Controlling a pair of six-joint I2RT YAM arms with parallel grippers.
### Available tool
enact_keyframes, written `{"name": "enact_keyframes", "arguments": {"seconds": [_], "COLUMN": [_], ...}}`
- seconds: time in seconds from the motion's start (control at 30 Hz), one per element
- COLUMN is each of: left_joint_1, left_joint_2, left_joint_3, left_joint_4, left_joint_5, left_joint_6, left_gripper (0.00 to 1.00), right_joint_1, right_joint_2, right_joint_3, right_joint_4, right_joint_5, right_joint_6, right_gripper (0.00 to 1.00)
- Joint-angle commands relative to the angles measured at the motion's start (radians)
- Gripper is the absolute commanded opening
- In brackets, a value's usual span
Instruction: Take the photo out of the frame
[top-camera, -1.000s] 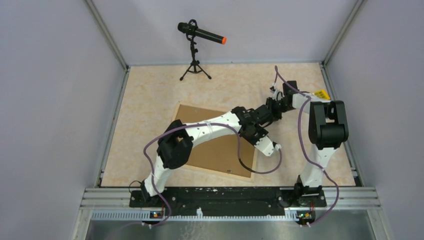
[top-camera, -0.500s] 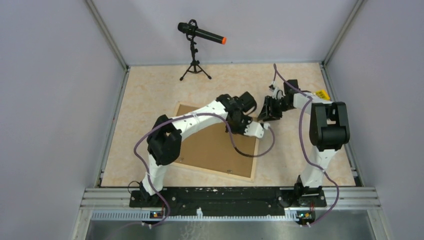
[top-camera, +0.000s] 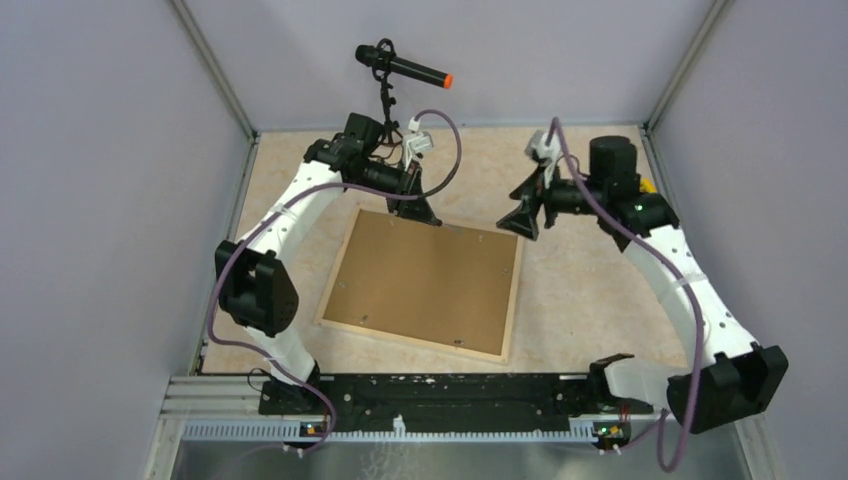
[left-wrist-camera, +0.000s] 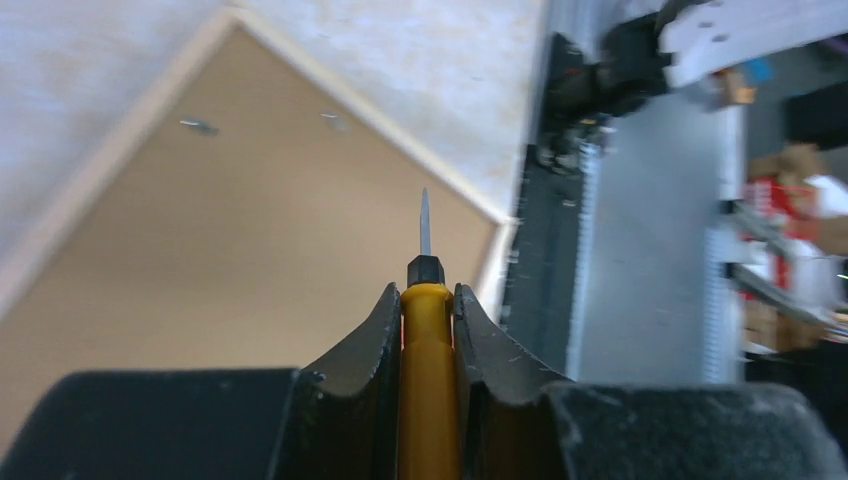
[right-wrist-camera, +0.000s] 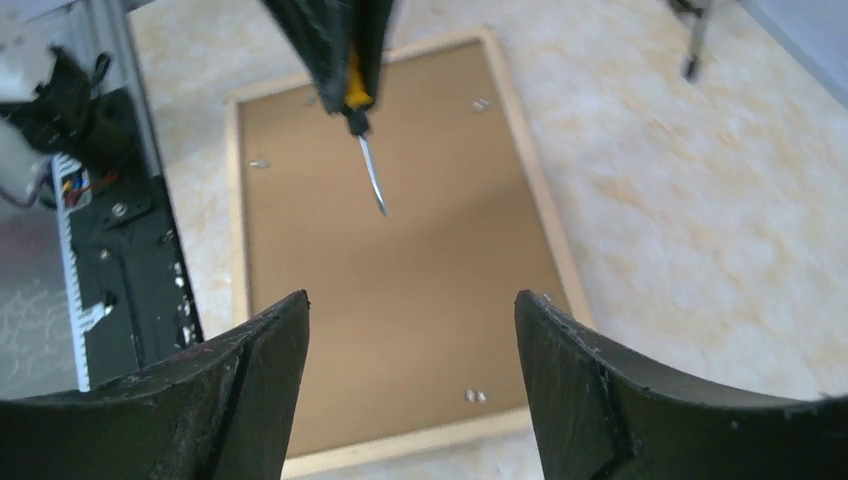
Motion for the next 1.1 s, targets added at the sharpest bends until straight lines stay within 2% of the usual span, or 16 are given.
{"name": "enact_keyframes", "arguments": {"seconds": [0.0,0.13,0.2,0.33,0.4,0.5,0.73,0.77,0.8,0.87,0.93,1.0,1.07], "left_joint_1": [-0.029,-0.029,-0.029,-0.029,-0.029,-0.029,-0.029,-0.028,-0.024,-0.014,0.011,0.049,0.072], "left_joint_2": [-0.107,-0.145,-0.154,-0.172,-0.171,-0.18,-0.2,-0.198,-0.197,-0.193,-0.197,-0.217,-0.257], "left_joint_3": [-0.121,-0.197,-0.231,-0.274,-0.287,-0.292,-0.312,-0.306,-0.301,-0.285,-0.292,-0.308,-0.326], "left_joint_4": [0.117,0.172,0.229,0.256,0.258,0.253,0.314,0.313,0.307,0.268,0.259,0.262,0.25], "left_joint_5": [0.233,0.272,0.278,0.28,0.287,0.255,0.179,0.162,0.158,0.161,0.157,0.137,0.069], "left_joint_6": [-0.234,-0.328,-0.395,-0.436,-0.445,-0.444,-0.515,-0.511,-0.501,-0.464,-0.449,-0.399,-0.282], "left_gripper": [0.0,0.0,0.0,0.0,0.0,0.0,0.03,0.07,0.16,0.42,0.62,0.73,0.87], "right_joint_1": [0.222,0.393,0.439,0.516,0.55,0.581,0.603,0.603,0.601,0.581,0.527,0.45,0.364], "right_joint_2": [-0.043,-0.003,0.023,0.073,0.094,0.133,0.224,0.223,0.217,0.192,0.16,0.138,0.12], "right_joint_3": [-0.059,-0.028,-0.025,-0.015,-0.021,-0.005,0.072,0.076,0.076,0.056,0.02,-0.006,-0.028], "right_joint_4": [-0.031,-0.063,-0.06,-0.029,0.002,0.035,0.014,0.011,0.009,0.011,0.017,0.003,-0.015], "right_joint_5": [0.139,0.269,0.315,0.371,0.4,0.448,0.509,0.512,0.513,0.496,0.465,0.421,0.405], "right_joint_6": [-0.156,-0.229,-0.248,-0.266,-0.279,-0.274,-0.22,-0.214,-0.208,-0.192,-0.15,-0.119,-0.091], "right_gripper": [0.73,0.7,0.68,0.62,0.56,0.38,0.06,0.0,0.0,0.0,0.0,0.0,0.0]}}
